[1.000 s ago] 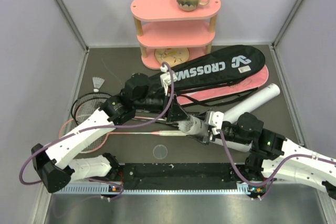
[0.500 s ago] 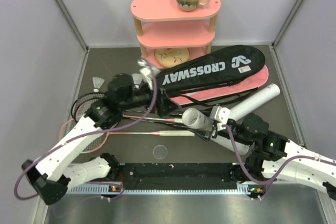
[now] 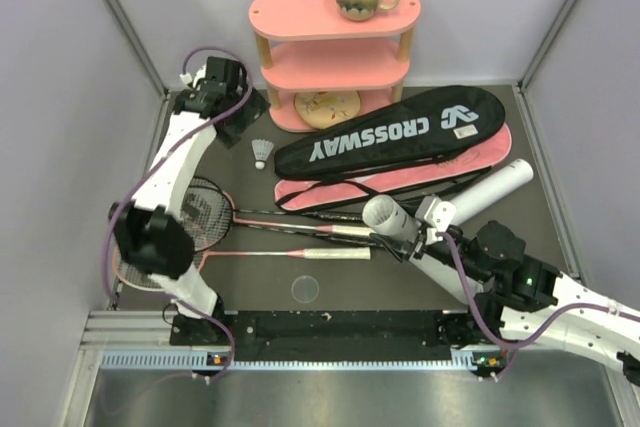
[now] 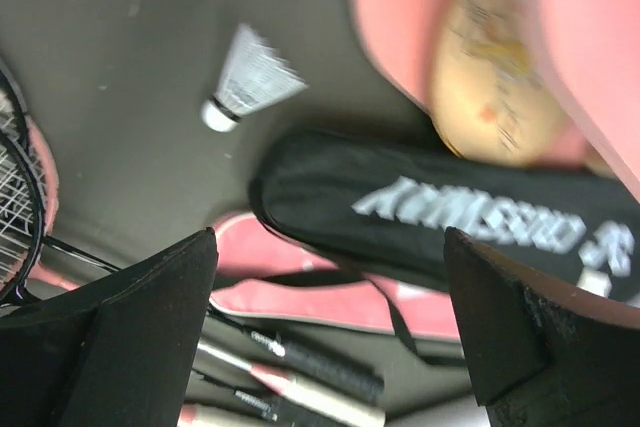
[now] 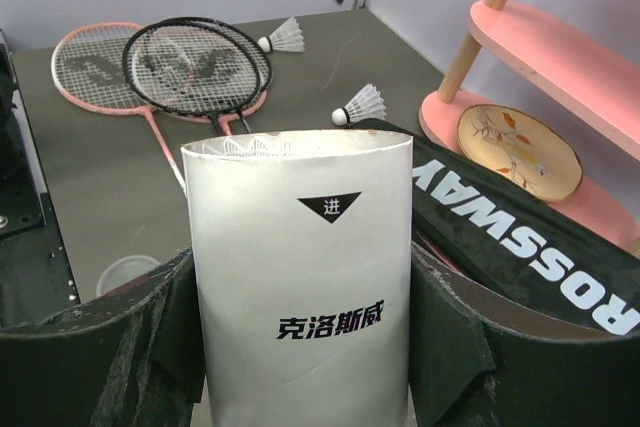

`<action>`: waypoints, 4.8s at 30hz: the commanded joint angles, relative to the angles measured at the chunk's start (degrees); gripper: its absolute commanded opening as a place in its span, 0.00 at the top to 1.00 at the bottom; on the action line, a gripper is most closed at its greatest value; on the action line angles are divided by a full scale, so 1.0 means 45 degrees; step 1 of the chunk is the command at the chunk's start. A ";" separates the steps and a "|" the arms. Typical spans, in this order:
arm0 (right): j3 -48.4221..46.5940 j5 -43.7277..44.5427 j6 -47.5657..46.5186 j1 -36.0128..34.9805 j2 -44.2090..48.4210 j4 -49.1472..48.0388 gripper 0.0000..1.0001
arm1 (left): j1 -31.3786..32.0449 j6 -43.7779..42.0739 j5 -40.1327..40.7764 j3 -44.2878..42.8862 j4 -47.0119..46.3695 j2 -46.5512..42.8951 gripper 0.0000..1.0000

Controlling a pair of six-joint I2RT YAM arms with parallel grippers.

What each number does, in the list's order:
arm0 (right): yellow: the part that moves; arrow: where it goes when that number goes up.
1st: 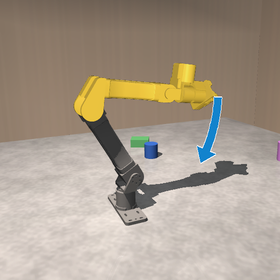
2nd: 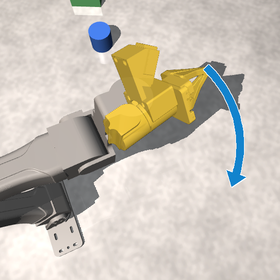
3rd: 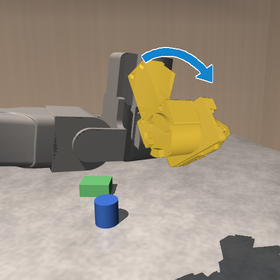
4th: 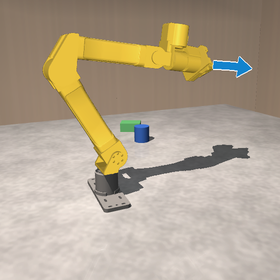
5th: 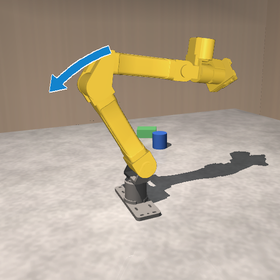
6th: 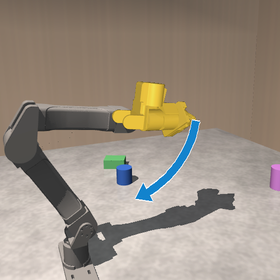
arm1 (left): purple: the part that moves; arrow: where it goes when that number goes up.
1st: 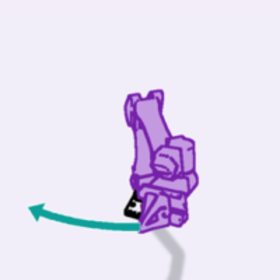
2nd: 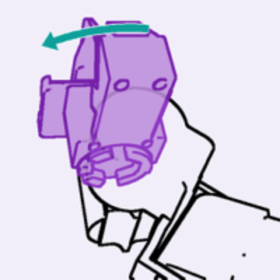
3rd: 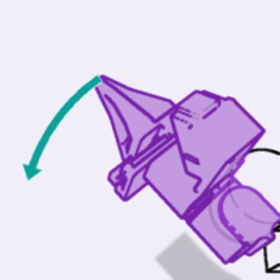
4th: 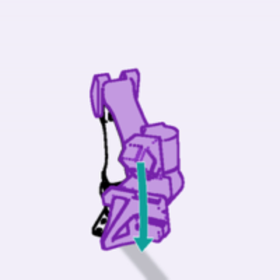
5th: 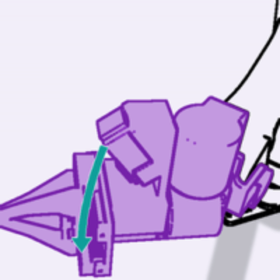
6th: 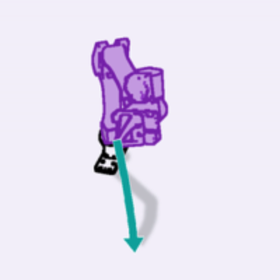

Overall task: Pack up the badminton gear
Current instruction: Pick up the shuttlecock at the center of the board, then place the shuttlecock at the shuttle tube, then pick up the shuttlecock at the center of the board.

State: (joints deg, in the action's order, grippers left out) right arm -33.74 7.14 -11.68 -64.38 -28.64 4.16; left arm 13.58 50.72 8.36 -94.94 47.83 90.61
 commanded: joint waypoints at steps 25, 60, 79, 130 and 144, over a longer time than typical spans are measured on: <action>-0.0003 0.0250 0.0428 -0.0068 0.0389 0.0618 1.00 | -0.2472 0.4003 -0.2639 -0.5311 0.2437 0.9201 0.30; 0.0212 -0.0472 0.0975 -0.0068 -0.2110 -0.3053 1.00 | 0.1916 0.5330 -1.0979 1.1429 -1.6312 -0.9197 1.00; 0.0290 -0.1371 0.1327 -0.0068 -0.1409 -0.3581 1.00 | 0.4969 0.5351 -0.9711 1.0862 -1.6842 -0.7969 1.00; 0.0603 0.0015 0.0077 -0.0088 0.1014 -0.1375 1.00 | -0.5108 0.1816 0.5994 -0.7262 0.5192 0.9082 0.05; 0.0407 -0.0277 0.0233 -0.0068 0.0799 -0.1355 1.00 | -0.5440 0.0995 0.4004 -0.7459 0.4469 1.0295 0.23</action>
State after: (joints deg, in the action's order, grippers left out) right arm -31.38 6.13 -11.40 -64.45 -25.06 -2.04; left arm -10.59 55.64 29.61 -128.14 69.21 136.97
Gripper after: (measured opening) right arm 0.635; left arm 0.813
